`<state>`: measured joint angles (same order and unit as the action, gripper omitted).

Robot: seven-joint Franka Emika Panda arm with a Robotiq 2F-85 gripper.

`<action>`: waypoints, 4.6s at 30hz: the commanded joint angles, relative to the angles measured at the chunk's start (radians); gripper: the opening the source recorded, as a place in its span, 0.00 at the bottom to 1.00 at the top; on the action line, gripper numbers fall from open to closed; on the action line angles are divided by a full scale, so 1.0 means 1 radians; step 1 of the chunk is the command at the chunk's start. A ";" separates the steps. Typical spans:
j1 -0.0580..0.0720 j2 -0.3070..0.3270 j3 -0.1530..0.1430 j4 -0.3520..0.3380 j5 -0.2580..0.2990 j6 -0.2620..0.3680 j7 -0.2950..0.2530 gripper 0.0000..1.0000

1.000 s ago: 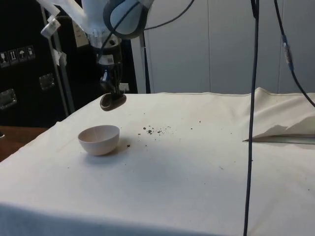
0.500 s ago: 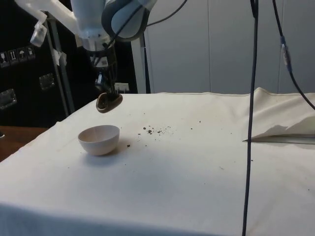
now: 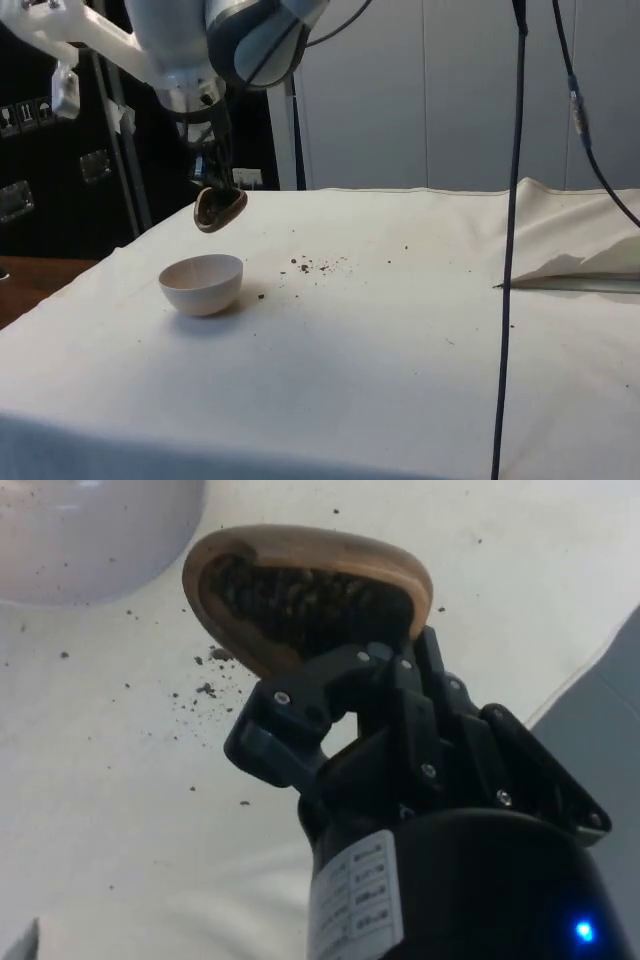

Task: Pour the coffee beans from the cup into the bowl.

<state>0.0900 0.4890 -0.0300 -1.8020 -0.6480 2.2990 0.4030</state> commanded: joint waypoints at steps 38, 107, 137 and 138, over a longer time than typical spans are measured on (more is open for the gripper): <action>0.013 0.023 0.139 0.054 -0.331 -0.247 0.215 0.00; 0.014 0.031 0.274 -0.041 -0.826 -0.338 0.303 0.00; 0.013 0.077 0.378 -0.079 -1.038 -0.539 0.383 0.00; 0.007 0.078 0.380 -0.075 -1.027 -0.531 0.379 0.00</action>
<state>0.0970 0.5670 0.3500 -1.8770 -1.6750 1.7680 0.7820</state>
